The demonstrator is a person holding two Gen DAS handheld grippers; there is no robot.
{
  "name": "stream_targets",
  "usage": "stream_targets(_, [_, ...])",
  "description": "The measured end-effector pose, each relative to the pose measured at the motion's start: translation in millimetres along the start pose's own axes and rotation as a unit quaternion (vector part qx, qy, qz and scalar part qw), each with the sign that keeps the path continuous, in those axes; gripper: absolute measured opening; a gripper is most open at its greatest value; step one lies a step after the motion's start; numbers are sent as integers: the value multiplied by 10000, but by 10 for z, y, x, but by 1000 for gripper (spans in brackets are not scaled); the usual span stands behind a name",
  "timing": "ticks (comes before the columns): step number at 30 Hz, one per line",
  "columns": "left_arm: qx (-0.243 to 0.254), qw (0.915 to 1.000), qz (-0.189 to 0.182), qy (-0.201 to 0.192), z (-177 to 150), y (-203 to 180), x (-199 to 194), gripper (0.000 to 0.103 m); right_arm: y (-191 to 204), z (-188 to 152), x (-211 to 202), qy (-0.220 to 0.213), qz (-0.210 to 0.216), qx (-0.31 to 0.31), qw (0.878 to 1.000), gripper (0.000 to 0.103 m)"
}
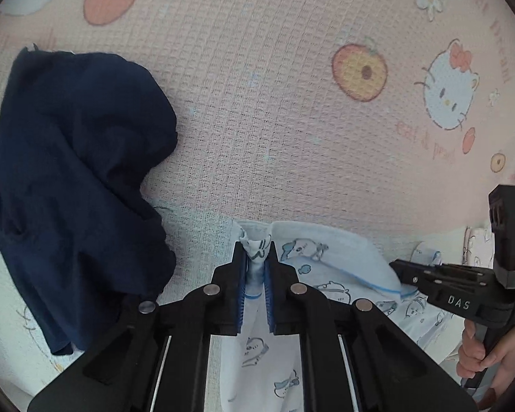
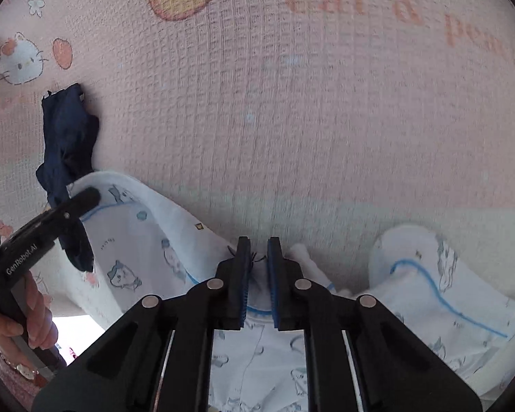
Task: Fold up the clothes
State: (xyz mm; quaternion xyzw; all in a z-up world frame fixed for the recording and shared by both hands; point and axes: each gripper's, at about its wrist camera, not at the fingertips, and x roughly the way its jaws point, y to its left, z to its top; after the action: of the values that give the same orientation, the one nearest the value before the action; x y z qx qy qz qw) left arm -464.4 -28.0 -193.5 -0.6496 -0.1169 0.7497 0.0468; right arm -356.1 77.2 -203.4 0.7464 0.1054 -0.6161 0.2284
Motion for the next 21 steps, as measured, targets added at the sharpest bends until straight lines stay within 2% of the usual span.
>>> stream_targets(3, [45,10000,53,-34,-83,-5,-41,10,25,-195,-36,25,61,-71,10000,9])
stream_targets(5, [73,9998,121,138,-248,-70,-3,10,42,-326,-61,42,102,-118,9999,9])
stream_targets(8, [71,9984,217,525,-500,-70,105,10,-25,-622,4,391,-10,-92,9992,9])
stream_targets(12, [2,9947,322,976,-750,-13,216,10,-98,-968,10,694,49,26,9976,9])
stream_targets(14, [-93,9936,256,1092,-805,18,219,11,-114,-1086,-64,743,-130,-28,9971,10])
stream_targets(17, [-118,9944,286,1012,-798,20,166,13,-63,-1199,-256,497,-452,-210,9975,13])
stream_targets(20, [-143,9950,317,931,-792,22,114,24,-3,-1187,-437,54,-712,-365,9968,18])
stream_targets(21, [-152,9953,327,904,-789,23,96,30,-22,-1151,-475,-105,-738,-355,9966,26])
